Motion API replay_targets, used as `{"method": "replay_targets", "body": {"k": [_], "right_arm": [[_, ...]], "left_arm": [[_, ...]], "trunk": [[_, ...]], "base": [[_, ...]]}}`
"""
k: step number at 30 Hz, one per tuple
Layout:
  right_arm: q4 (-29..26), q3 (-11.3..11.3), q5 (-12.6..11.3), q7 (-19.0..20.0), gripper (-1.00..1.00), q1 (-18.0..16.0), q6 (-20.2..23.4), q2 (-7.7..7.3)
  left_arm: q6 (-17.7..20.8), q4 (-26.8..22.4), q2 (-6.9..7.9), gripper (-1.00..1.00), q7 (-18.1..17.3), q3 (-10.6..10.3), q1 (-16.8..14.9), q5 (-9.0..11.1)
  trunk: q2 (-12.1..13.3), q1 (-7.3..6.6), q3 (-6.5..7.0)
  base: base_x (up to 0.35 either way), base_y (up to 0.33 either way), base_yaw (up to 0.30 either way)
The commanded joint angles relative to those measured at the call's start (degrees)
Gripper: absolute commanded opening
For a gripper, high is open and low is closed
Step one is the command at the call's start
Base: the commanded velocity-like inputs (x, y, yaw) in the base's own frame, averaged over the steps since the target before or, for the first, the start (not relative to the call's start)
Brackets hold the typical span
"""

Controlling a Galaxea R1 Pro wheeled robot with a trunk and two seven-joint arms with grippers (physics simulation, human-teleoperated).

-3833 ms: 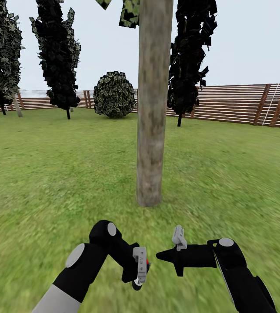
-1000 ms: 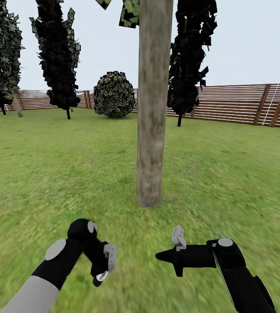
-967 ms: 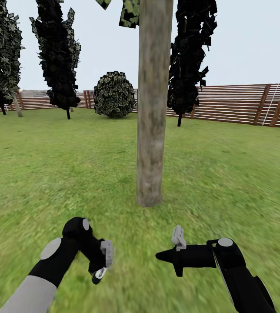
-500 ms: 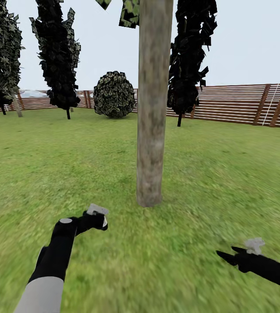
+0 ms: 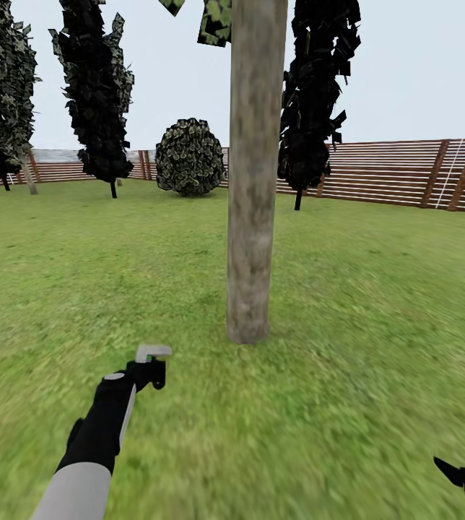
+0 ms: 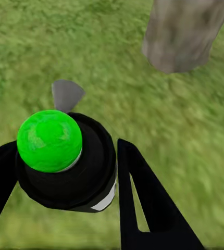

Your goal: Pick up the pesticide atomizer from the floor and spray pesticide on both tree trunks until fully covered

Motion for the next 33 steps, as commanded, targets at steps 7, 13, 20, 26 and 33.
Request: {"method": "replay_targets", "body": {"k": [7,13,20,26,33], "right_arm": [[-0.11,-0.15,0.01,-0.22,1.00,0.00,-0.10,0.05],[-0.16,-1.90,-0.06,-0.40,1.00,0.00,-0.10,-0.18],[-0.10,-2.53,-0.08,-0.27,1.00,0.00,-0.02,-0.12],[-0.09,-2.62,-0.08,-0.08,1.00,0.00,0.07,-0.30],[-0.12,-2.63,-0.08,-0.14,1.00,0.00,0.09,-0.31]], "left_arm": [[4.20,2.59,0.11,-1.00,-0.13,-1.59,0.07,-0.01],[15.77,2.51,0.14,-1.00,-0.12,-5.36,-0.28,-0.21],[23.29,2.40,0.17,-1.00,-0.43,-8.78,-0.40,-0.15],[24.87,2.43,1.44,-1.00,-11.15,-9.28,-0.78,-0.29],[24.97,2.43,3.78,-1.00,-14.10,-9.29,-1.42,-0.42]], "trunk": [[0.00,0.00,0.00],[0.00,0.00,0.00],[0.00,0.00,0.00],[0.00,0.00,0.00],[0.00,0.00,0.00]], "base": [[0.082,0.044,0.000],[0.270,0.132,0.000],[0.170,0.017,-0.047],[0.014,0.001,-0.275],[0.001,0.000,-0.299]]}}
